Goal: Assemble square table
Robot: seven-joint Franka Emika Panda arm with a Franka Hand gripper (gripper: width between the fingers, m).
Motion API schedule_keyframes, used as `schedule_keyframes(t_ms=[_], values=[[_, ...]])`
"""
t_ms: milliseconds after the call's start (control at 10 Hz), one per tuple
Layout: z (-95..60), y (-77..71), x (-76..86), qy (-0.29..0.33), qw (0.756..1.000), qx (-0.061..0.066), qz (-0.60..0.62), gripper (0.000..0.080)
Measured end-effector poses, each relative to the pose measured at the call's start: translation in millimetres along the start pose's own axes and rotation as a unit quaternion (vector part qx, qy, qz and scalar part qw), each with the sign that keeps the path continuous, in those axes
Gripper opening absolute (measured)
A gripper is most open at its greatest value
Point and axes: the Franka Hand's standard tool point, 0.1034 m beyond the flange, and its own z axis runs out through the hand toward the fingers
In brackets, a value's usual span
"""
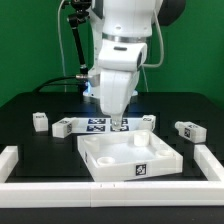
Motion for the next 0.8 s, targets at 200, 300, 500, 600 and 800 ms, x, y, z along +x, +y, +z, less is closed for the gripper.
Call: schedule_keyframes(t_ms=[200,300,500,600,800], values=[[0.2,-0.5,-1.5,-0.001,0.999,0.003,-0.043,0.065],[0.7,-0.7,-1.8,-0.001,0.998,0.003,-0.056,0.065],[5.6,-2.8,-7.7,0.006,0.994,-0.02,-0.109,0.065],[14.5,-8.5,-14.3,0.011,0.991,-0.031,-0.133,0.065],[30.5,-11.7,-18.5,0.015,0.99,-0.031,-0.14,0.065]])
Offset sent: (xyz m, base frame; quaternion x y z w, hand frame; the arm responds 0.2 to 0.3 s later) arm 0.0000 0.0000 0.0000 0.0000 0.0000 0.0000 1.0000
